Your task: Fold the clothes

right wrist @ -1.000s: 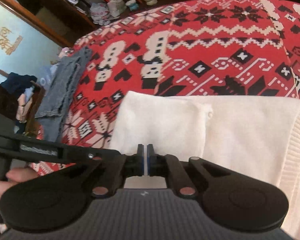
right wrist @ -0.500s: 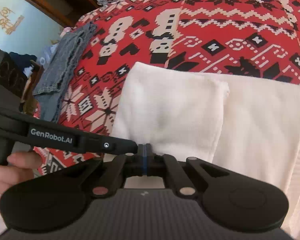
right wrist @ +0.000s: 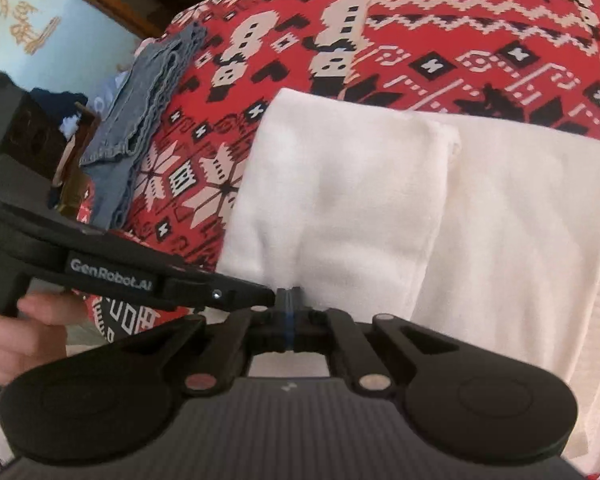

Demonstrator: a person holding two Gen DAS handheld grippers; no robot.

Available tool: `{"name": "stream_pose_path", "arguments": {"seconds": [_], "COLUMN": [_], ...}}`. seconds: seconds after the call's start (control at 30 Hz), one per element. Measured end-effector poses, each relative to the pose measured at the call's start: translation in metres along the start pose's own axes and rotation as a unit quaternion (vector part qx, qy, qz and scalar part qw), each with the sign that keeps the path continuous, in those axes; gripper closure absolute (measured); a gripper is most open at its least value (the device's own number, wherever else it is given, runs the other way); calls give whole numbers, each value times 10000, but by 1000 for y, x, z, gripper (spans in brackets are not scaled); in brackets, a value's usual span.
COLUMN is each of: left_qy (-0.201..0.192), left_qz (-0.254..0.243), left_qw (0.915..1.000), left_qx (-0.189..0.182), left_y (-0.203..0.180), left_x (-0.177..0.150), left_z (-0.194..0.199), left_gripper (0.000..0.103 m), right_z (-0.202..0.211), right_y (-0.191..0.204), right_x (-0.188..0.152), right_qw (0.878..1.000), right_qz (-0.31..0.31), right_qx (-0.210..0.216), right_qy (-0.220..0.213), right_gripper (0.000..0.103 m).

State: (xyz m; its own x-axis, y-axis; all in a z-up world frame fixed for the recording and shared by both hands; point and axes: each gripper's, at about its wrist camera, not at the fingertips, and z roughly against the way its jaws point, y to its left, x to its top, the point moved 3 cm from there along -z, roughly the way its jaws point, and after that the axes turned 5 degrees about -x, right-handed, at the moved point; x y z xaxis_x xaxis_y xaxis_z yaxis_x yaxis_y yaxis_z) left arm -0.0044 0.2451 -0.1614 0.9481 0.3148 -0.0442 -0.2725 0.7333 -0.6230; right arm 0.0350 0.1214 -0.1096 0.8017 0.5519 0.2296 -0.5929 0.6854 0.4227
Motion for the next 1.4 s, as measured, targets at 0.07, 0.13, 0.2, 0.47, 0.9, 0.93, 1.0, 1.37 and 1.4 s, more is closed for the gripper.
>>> {"name": "stream_pose_path", "arguments": {"seconds": [0.07,0.13,0.2,0.47,0.9,0.93,1.0,1.37,1.4], "left_qy": [38,61,30,52,11,39,48,-482,-602], "left_qz": [-11,-116,-215,-372,-508,-434,-458,-522,-530], "left_qw": [10000,9999,9998,9992,9982,9986,9983,9962,9955], "left_qx": [-14,34,41,151,329,314,352,508,506], "left_y": [0,-3,-7,-9,-5,-2,-3,-21,-24], "left_x": [0,-4,-10,-28,-49,-51,-53,-54,-52], "left_z": [0,2,7,8,16,14,12,28,31], "left_gripper": [100,100,100,100,100,100,100,97,97], "right_z": [1,3,10,17,15,15,10,25,31], "right_y": [-1,-3,-8,0,11,13,15,2,2], "right_x": [0,1,0,-14,-27,-28,-33,-39,-37], "right_qw": [10000,10000,9998,9978,9964,9961,9959,9964,9966], "right_qz": [2,3,-27,138,543,580,639,614,603], "right_qx": [-4,4,149,638,576,585,493,551,564], "right_qy": [50,93,109,148,301,316,407,179,15], "right_gripper": [103,103,102,97,97,97,98,95,95]}}
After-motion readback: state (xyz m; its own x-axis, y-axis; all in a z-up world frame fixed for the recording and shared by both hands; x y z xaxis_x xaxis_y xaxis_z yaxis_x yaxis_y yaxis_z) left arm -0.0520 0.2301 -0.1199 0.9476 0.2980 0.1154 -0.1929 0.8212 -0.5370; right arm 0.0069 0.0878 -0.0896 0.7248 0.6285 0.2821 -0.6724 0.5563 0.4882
